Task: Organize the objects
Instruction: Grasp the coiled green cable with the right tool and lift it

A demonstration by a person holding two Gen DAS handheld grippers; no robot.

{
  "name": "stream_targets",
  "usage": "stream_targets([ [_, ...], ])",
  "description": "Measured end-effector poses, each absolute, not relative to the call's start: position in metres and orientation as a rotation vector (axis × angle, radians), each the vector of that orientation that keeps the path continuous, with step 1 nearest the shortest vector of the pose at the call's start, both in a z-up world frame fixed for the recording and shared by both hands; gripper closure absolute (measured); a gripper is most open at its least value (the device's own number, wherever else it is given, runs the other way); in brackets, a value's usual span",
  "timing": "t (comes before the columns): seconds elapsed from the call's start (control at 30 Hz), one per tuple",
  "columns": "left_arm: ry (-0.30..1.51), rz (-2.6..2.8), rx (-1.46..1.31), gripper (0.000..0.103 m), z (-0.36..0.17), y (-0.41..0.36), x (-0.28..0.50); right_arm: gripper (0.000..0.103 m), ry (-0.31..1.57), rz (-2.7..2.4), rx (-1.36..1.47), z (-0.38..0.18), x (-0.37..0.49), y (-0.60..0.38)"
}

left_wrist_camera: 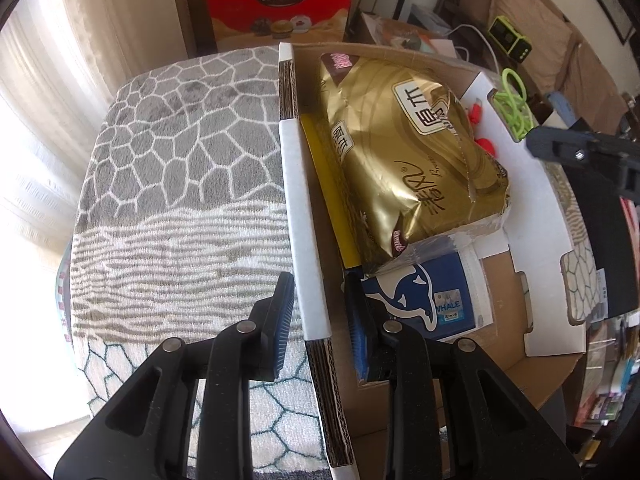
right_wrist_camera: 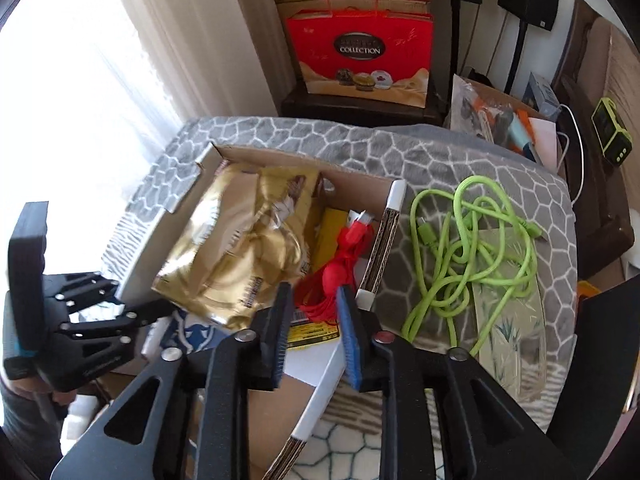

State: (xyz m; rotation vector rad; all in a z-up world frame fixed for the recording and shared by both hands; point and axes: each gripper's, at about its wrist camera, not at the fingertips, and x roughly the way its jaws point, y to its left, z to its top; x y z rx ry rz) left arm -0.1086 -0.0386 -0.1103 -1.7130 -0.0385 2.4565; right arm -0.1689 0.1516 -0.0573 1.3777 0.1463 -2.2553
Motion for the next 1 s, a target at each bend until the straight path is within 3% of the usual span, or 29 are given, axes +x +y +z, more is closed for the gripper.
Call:
stream_targets([
  [0.2,-0.056,2.462,-1.712,0.076,-0.108,-0.04,-0.109,0.071,0.066,-2.355,1.415,-0.033,-0.179,0.184],
  [0.27,-0.065,2.463,-1.708,0.076,-0.106,-0.041,-0.109,0.055,0.07,-2.396,1.44,-0.031,-0.184,0.195],
  [0.3,-0.069,2.464,-1.706,0.076,-0.105,-0.042,-0.109,0.052,0.079,-2.413,1.464,-0.033,-0.187,0.201],
  [0.5,-0.072,2.461,-1.705,0.076,-0.108,-0.04,-0.113,0.049,0.045,-2.475,1.569,-0.058,-0.206,0.227],
  [0.63,-0.055,2.465,-1.713,0.082,-0.112,-0.039,-0.116,0.044,0.027,-2.506,1.576,-0.069,-0.216,0.231],
  [0.77,-0.081,2.466,-1.72,0.084,-0.115,-0.04,-0.118,0.032,0.069,-2.563,1.575,-0.076,-0.23,0.226],
  [1.0,-0.078,2.457,-1.724,0.084,-0.117,-0.041,-0.119,0.029,0.141,-2.546,1.622,-0.103,-0.257,0.21],
])
